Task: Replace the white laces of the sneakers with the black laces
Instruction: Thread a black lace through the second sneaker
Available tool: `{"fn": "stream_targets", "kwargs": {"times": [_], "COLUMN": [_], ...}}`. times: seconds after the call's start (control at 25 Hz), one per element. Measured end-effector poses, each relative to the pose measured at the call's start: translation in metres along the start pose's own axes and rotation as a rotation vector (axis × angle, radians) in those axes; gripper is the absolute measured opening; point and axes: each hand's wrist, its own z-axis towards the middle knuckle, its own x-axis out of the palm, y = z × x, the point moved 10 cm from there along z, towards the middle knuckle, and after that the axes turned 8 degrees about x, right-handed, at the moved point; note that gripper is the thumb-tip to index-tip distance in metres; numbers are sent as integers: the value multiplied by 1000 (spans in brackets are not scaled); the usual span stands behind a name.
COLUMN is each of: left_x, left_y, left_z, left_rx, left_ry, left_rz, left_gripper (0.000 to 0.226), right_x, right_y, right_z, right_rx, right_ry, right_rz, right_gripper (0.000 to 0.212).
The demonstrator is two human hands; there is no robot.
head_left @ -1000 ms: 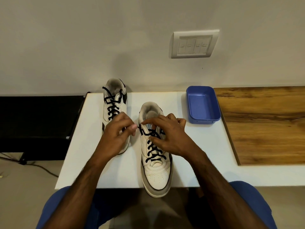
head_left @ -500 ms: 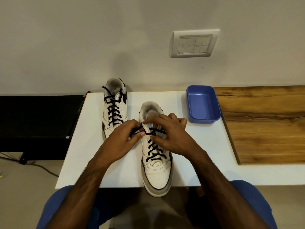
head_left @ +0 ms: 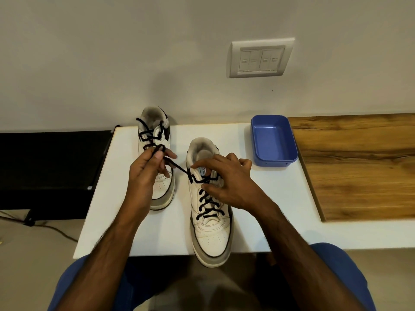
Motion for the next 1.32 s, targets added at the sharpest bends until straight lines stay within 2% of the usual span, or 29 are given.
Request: {"fn": "stream_targets", "kwargs": {"times": [0.12, 0.24, 0.36, 0.52, 0.68, 0.84, 1.0, 1.12, 1.2, 1.32], "left_x": [24, 22, 23, 25, 22, 24, 23, 22, 16, 12], "left_y": [11, 17, 20, 28, 26, 22, 17, 5, -6, -35], "left_z": [-6, -7, -7, -9, -2, -2, -5, -3, 1, 7], "left_rx": [-58, -86, -140, -185, -142, -133, -111, -43, -26, 34], "left_ry": [161, 112, 36, -22, 4, 42, 85, 145, 118, 112], "left_rz": [207, 173, 2, -146, -21, 88, 171, 288, 267, 335], "left_gripper": [22, 17, 19, 22, 21, 21, 22, 24, 21, 19], "right_x": [-2, -21, -20, -12, -28, -28, -22, -35, -47, -76], "right_y": [-12, -39, -51, -48, -44, -43, -51, -59, -52, -29], "right_z": [-2, -1, -1, -3, -1, -2, -2, -10, -17, -22], "right_rx": [19, 125, 179, 183, 149, 155, 211, 259, 238, 151], "right_ry": [45, -31, -7, -4, -76, -45, 57, 149, 203, 163], "right_rz": [250, 450, 349, 275, 106, -20, -62, 236, 483, 734], "right_gripper": [45, 36, 27, 27, 14, 9, 19, 25, 26, 23]}}
